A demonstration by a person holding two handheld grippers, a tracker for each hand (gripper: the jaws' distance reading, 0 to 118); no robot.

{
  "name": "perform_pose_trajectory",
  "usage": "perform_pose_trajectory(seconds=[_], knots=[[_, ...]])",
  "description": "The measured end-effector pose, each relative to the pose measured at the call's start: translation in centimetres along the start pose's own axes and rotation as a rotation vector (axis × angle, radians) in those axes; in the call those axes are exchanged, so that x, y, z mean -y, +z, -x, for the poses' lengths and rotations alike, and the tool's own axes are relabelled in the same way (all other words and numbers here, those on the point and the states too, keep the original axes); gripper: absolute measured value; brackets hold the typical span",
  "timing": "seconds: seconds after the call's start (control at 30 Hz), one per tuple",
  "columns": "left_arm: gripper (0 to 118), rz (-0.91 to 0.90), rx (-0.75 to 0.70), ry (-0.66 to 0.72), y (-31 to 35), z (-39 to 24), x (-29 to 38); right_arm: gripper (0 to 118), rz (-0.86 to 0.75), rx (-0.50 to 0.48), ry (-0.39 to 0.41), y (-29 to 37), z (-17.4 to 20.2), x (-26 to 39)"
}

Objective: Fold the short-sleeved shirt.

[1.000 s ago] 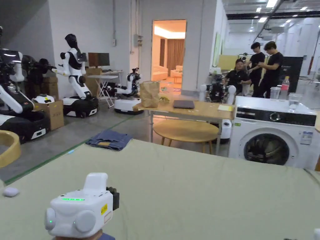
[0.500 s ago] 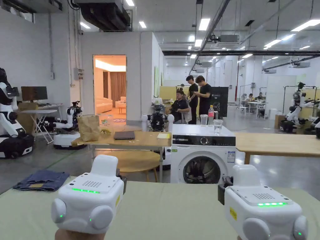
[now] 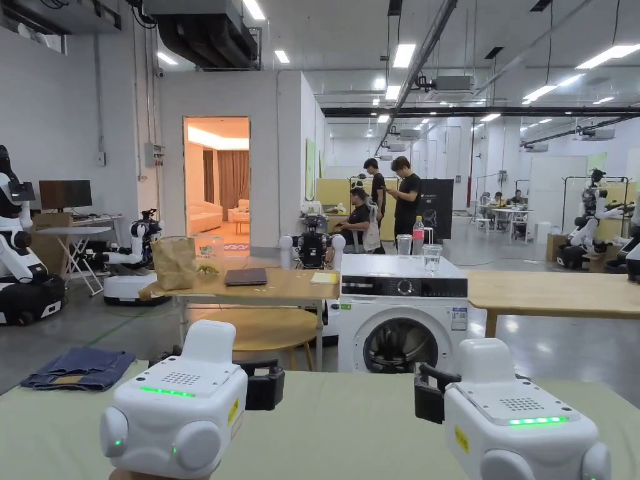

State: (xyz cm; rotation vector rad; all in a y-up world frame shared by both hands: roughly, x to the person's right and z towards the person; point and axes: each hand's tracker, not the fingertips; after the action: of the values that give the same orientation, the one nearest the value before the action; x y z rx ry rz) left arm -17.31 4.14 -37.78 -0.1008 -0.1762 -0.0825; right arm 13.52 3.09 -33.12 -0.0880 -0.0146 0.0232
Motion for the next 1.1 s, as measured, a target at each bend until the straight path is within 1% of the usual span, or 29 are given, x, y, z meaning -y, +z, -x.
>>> perform_pose_trajectory(seconds=[0.03,0.1,0.13,0.2,0.3,0.37,0.5,0.57,0.6,0.7,0.77,1.1], knots=[[111,-0.002,0.0,-0.002,0.0,-0.1,0.0,83,-0.004,0.001,-0.001,0.0,0.0,0.0],[111,0.0,-0.002,-0.007,-0.1,-0.1,-0.1,101,-0.017,0.008,0.0,0.1,0.2,0.0],[111,0.0,0.0,-0.008,0.0,-0.3,-0.1,108,-0.026,0.001,0.002,0.2,0.2,0.0],[111,-0.003,0.002,-0.009,0.1,-0.3,0.0,112,-0.037,-0.008,0.007,0.3,0.3,0.1],[111,-0.007,-0.003,-0.003,0.2,-0.3,0.0,112,-0.042,-0.019,0.038,0.4,0.5,0.0],[111,-0.008,-0.003,0.006,0.2,-0.2,0.0,112,-0.043,-0.023,0.039,0.4,0.6,0.0],[111,-0.013,0.003,0.015,0.4,-0.2,-0.1,112,-0.021,-0.005,-0.009,0.2,0.5,-0.3],[111,-0.01,0.009,0.019,0.6,-0.3,-0.1,112,-0.011,-0.013,-0.027,0.1,0.5,-0.4],[111,-0.01,0.013,0.021,0.6,-0.3,-0.1,112,-0.003,-0.011,-0.028,0.0,0.5,-0.5],[111,-0.009,0.023,0.029,0.7,-0.5,0.0,112,0.034,0.051,-0.012,-0.3,1.1,-0.6],[111,-0.006,0.024,0.027,0.7,-0.5,0.0,112,0.035,0.063,-0.01,-0.3,1.2,-0.6],[111,0.007,0.02,0.048,0.6,-0.3,0.5,112,0.037,0.039,-0.051,0.0,1.0,-0.5]])
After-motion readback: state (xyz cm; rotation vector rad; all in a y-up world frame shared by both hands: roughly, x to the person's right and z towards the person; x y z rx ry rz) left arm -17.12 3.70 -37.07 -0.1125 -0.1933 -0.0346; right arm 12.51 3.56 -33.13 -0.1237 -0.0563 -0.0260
